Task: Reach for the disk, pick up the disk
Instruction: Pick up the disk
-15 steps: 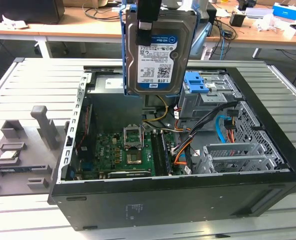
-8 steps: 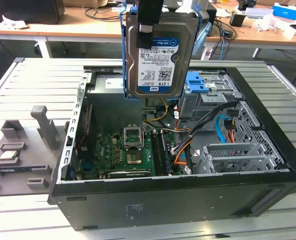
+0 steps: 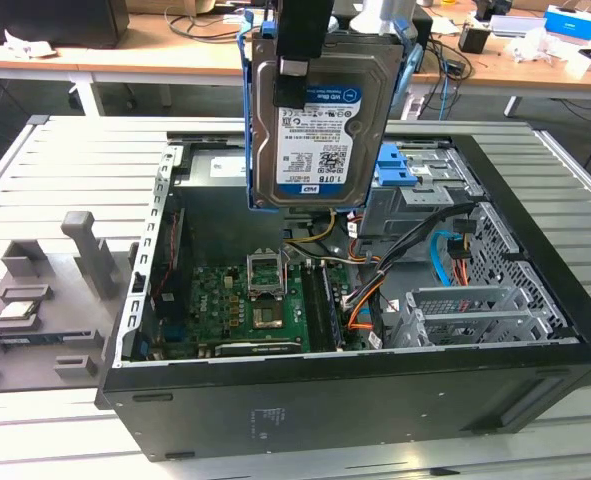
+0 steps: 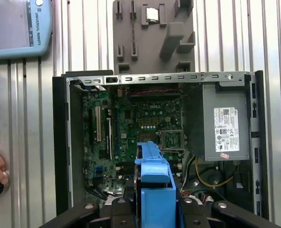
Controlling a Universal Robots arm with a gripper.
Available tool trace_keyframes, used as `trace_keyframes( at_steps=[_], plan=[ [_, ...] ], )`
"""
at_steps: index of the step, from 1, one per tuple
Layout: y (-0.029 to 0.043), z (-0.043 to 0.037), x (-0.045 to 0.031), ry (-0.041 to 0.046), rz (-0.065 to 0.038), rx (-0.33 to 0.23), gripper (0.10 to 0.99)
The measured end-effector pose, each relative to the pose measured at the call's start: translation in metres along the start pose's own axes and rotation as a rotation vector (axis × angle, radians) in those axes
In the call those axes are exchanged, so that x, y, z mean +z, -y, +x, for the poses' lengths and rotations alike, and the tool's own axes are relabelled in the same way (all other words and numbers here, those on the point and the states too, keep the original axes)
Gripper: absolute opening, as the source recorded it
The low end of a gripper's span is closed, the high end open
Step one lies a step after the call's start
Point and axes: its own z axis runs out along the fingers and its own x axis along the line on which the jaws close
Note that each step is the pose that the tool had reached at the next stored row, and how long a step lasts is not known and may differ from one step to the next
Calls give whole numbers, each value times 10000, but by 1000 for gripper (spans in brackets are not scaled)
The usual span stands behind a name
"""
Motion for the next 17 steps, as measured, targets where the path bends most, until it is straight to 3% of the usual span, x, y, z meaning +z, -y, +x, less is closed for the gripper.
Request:
trace_keyframes(
  at_steps=[17],
  plan=[
    [15,285,2,0,0,0,369]
  ],
)
